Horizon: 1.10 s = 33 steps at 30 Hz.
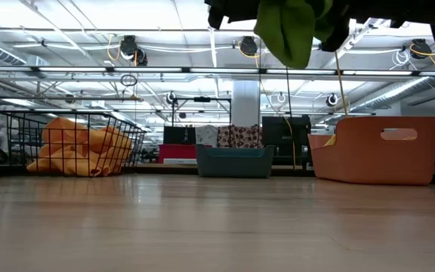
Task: Sort microfiber towel by color & place in baskets
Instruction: Put the left green microfiber cloth into the blue bin
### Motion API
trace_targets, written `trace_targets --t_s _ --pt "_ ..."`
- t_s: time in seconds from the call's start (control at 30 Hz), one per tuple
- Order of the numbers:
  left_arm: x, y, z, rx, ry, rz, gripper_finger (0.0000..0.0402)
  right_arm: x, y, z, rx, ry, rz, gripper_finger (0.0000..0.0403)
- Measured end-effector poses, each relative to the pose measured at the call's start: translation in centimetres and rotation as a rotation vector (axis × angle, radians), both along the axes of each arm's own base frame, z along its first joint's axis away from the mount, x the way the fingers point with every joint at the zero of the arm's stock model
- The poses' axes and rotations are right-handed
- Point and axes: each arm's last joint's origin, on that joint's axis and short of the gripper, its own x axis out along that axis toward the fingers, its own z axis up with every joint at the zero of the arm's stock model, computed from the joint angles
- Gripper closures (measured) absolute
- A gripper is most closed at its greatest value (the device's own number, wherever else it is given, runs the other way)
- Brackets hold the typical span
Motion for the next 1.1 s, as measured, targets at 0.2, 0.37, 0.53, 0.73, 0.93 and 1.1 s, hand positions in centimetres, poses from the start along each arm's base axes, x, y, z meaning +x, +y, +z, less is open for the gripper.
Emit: trace_targets --t_s 0.2,0.37,0.53,0.73,0.93,1.1 --pt "0.1 0.2 -0.1 0.001 0.007 -0.006 0.0373 0.0 0.0 0.0 0.003 0.000 0.002 0.0373" --pt "-0.3 0.3 -0.1 0.015 0.049 -0.006 0.0370 0.1 0.0 -0.5 0.060 0.050 0.012 0.0313" --pt "-1.4 0.8 0.9 0.029 0.102 -0.001 0.0378 0.1 0.0 -1.1 0.074 0.104 -0.011 0.0229" --pt "-2.8 2.9 2.7 0.058 0.152 0.059 0.0381 0.1 -0.2 -1.7 0.066 0.168 -0.055 0.0157" --pt "-4.0 7.6 4.2 0.088 0.205 0.195 0.0381 0.1 -0.4 -2.6 0.067 0.253 -0.112 0.0130" --pt "-4.7 13.8 4.0 0.084 0.303 0.322 0.0381 0.1 -0.3 -2.7 0.068 0.265 -0.106 0.0129"
